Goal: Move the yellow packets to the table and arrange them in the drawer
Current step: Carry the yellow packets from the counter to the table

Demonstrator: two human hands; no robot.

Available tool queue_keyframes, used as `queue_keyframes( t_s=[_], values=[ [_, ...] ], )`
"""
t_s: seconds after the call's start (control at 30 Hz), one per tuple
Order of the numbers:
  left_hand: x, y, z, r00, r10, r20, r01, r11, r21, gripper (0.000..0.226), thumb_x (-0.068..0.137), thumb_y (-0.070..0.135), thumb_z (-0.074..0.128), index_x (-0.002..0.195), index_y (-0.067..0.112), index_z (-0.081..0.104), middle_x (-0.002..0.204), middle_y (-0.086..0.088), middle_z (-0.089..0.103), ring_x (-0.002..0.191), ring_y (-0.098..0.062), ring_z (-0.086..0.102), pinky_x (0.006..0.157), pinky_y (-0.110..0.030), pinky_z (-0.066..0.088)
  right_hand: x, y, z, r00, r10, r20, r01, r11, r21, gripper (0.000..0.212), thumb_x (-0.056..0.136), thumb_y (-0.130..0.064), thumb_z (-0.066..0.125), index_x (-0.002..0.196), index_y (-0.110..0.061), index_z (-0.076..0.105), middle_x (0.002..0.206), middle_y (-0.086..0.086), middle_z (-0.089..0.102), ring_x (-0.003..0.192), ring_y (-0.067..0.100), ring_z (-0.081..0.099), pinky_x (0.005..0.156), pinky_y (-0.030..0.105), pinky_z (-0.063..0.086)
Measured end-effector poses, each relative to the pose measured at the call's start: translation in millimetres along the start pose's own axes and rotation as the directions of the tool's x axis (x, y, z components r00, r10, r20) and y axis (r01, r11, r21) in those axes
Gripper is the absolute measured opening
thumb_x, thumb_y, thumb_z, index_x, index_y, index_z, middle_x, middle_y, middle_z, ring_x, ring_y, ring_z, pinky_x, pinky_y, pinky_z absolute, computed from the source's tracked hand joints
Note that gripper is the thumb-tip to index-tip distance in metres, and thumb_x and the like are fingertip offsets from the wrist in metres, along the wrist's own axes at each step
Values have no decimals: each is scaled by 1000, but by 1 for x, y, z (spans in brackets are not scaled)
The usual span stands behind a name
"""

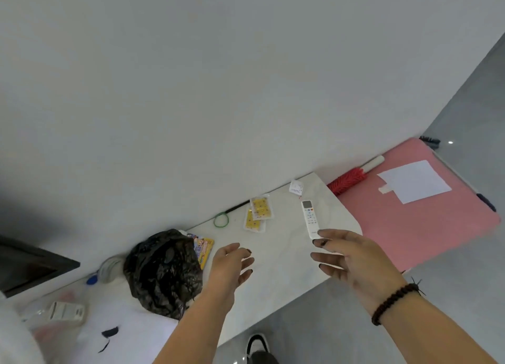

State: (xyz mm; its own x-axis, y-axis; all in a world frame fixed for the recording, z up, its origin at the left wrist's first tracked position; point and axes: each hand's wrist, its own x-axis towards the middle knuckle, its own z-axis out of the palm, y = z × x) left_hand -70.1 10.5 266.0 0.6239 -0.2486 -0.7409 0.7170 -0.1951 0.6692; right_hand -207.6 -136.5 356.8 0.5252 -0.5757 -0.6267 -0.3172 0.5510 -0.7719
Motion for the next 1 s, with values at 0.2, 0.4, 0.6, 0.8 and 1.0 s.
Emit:
queue_keyframes(
  t_s=[0.2, 0.4, 0.6, 0.8, 1.0],
  values=[
    [132, -26, 27, 970, -174, -167, 186, 981, 58, 26, 88, 10, 61, 113, 2, 61, 106, -8, 57, 100, -21, 57, 70, -30, 51, 114, 17, 31, 989, 147, 0, -147, 989, -1, 18, 88, 2, 53, 98, -9, 64, 100, 10, 65, 76, 22, 67, 64, 28, 52],
    [245, -42, 57, 960, -220, -171, 260, 930, 260, 17, 88, 14, 62, 104, 9, 61, 84, -2, 49, 91, -21, 50, 76, -32, 47, 206, 46, 39, 964, 264, -29, -264, 964, 9, 17, 88, 3, 52, 92, -10, 63, 95, 9, 62, 75, 22, 65, 66, 28, 52],
    [347, -62, 74, 922, -205, -330, 339, 839, 425, 58, 82, 38, 66, 126, 6, 44, 128, -14, 47, 111, -31, 53, 96, -41, 48, 260, 103, 23, 891, 440, -110, -438, 898, 45, 19, 89, 3, 52, 97, -9, 64, 99, 9, 64, 78, 22, 67, 65, 29, 53],
    [391, -67, 99, 907, -154, -392, 344, 809, 477, 106, 60, 68, 75, 134, 10, 25, 131, -9, 36, 117, -30, 45, 100, -45, 46, 291, 134, 23, 851, 505, -146, -501, 863, 62, 18, 90, 2, 52, 97, -9, 63, 99, 10, 64, 79, 23, 67, 66, 30, 53],
    [421, -74, 103, 889, -116, -442, 334, 826, 455, 82, 61, 65, 76, 118, 12, 52, 122, -9, 55, 108, -28, 56, 94, -42, 50, 308, 153, 36, 821, 555, -132, -556, 831, 33, 17, 90, 0, 52, 98, -10, 63, 102, 10, 64, 79, 23, 68, 67, 31, 54]
  ],
)
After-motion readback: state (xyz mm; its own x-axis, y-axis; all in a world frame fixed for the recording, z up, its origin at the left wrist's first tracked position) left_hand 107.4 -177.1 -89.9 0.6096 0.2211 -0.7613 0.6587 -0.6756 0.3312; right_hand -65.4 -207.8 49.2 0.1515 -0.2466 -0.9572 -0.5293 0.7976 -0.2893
